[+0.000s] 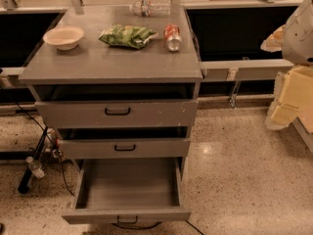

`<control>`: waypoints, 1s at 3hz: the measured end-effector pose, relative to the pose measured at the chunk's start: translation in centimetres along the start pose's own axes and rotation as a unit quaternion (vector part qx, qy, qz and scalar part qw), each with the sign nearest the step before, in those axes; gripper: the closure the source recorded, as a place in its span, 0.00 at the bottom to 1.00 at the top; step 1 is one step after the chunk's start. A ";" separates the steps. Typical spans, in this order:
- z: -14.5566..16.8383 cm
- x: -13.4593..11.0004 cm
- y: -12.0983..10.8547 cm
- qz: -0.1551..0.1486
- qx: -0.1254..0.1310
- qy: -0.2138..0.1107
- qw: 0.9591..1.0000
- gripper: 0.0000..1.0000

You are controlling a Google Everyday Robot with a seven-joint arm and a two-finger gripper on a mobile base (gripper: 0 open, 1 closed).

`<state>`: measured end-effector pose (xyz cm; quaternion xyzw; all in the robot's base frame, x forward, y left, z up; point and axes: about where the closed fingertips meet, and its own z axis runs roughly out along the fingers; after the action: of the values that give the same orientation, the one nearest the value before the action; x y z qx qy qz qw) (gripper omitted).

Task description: Close bottom drawer

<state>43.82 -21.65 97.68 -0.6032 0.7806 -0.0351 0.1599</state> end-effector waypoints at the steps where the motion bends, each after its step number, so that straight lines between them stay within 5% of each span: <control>1: -0.4 -0.4 -0.2 -0.004 -0.001 -0.007 1.000 0.00; 3: 1.8 -0.4 1.0 0.000 -0.012 -0.012 1.000 0.00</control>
Offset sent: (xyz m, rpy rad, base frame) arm 0.0030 0.0059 0.0045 0.0270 0.0203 0.0313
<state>43.49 -20.78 95.79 -0.6057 0.7788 -0.0186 0.1619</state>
